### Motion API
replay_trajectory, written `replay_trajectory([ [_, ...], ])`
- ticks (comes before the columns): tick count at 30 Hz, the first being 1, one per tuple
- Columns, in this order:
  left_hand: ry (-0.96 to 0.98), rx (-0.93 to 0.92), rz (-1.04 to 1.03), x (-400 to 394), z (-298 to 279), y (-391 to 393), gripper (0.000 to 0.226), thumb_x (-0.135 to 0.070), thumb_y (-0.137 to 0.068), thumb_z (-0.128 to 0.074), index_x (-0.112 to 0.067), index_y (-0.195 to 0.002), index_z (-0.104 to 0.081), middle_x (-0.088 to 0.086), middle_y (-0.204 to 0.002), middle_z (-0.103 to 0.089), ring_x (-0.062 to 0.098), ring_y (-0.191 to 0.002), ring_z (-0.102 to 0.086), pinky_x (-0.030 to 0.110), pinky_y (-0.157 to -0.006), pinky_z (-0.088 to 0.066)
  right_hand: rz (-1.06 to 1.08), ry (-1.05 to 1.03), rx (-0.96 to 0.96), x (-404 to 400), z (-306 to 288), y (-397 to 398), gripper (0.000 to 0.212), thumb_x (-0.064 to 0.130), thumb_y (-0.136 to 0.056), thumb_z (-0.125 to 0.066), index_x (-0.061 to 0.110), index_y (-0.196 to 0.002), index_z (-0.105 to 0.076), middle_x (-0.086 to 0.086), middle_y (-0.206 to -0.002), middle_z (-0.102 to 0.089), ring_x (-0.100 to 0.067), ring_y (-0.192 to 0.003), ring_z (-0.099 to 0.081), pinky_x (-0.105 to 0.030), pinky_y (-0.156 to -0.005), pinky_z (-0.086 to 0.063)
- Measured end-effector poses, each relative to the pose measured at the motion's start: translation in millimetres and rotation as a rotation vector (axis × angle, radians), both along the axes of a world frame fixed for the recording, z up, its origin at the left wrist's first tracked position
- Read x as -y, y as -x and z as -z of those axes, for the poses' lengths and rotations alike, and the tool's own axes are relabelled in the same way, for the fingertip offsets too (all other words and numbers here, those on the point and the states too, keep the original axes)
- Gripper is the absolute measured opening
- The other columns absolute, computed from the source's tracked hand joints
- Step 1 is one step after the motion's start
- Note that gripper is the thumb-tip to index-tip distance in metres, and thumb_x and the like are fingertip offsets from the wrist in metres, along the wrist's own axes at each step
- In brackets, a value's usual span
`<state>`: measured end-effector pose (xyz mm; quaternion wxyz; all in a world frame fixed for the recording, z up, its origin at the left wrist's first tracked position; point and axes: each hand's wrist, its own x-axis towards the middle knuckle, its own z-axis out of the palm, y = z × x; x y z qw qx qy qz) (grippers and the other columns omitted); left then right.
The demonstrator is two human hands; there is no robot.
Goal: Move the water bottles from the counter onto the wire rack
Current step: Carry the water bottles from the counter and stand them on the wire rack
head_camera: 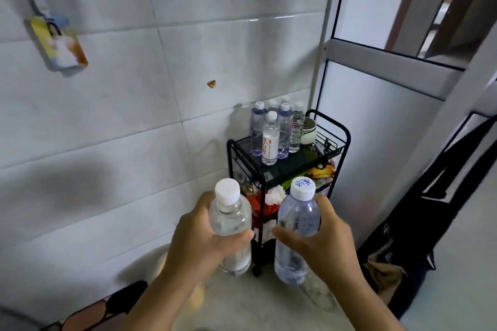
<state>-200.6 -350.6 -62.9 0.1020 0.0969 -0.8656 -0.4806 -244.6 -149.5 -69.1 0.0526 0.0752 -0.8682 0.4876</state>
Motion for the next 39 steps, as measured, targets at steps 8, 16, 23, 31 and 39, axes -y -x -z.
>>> replay_trajectory([
  [8,-0.049,-0.113,0.065,39.5,-6.7,176.7,0.069,-0.053,-0.048,-0.079,-0.041,-0.111,-0.051,-0.02,-0.098,-0.065,-0.002,-0.09,-0.062,0.02,-0.071,-0.051,0.115,0.084,-0.022,37.9,-5.8,147.6,0.056,0.039,-0.055,-0.083,0.053,-0.087,-0.04,0.039,-0.079,-0.047,0.021,-0.072,-0.052,-0.006,-0.059,-0.035],
  [16,0.009,-0.124,0.174,79.0,-10.8,344.1,0.061,-0.048,-0.051,-0.081,-0.049,-0.101,-0.046,-0.027,-0.087,-0.061,-0.016,-0.081,-0.059,0.004,-0.059,-0.044,0.182,0.175,-0.019,85.6,-1.6,280.7,0.059,0.03,-0.054,-0.086,0.058,-0.086,-0.046,0.052,-0.089,-0.053,0.025,-0.083,-0.053,0.002,-0.056,-0.042],
  [23,0.013,-0.055,0.236,92.2,27.5,408.3,0.068,-0.045,-0.05,-0.081,-0.03,-0.109,-0.05,-0.012,-0.096,-0.066,0.003,-0.085,-0.064,0.017,-0.071,-0.053,0.235,0.143,0.1,106.9,36.9,329.8,0.055,0.037,-0.054,-0.084,0.044,-0.092,-0.045,0.018,-0.096,-0.066,0.002,-0.088,-0.063,-0.014,-0.071,-0.053],
  [31,0.017,0.013,0.246,93.9,73.4,444.4,0.069,-0.038,-0.051,-0.085,-0.022,-0.11,-0.053,-0.002,-0.099,-0.068,0.016,-0.089,-0.065,0.031,-0.076,-0.053,0.207,0.083,0.238,124.6,77.5,347.3,0.062,0.03,-0.057,-0.084,0.033,-0.104,-0.044,0.007,-0.104,-0.065,-0.014,-0.094,-0.062,-0.024,-0.076,-0.051],
  [39,0.029,0.068,0.277,95.8,109.9,461.1,0.067,-0.026,-0.054,-0.087,-0.02,-0.112,-0.054,0.003,-0.103,-0.067,0.02,-0.095,-0.064,0.033,-0.08,-0.051,0.246,-0.034,0.294,136.1,106.7,360.3,0.067,0.027,-0.056,-0.084,0.028,-0.112,-0.049,0.005,-0.107,-0.039,-0.003,-0.083,-0.042,-0.001,-0.063,-0.034],
])
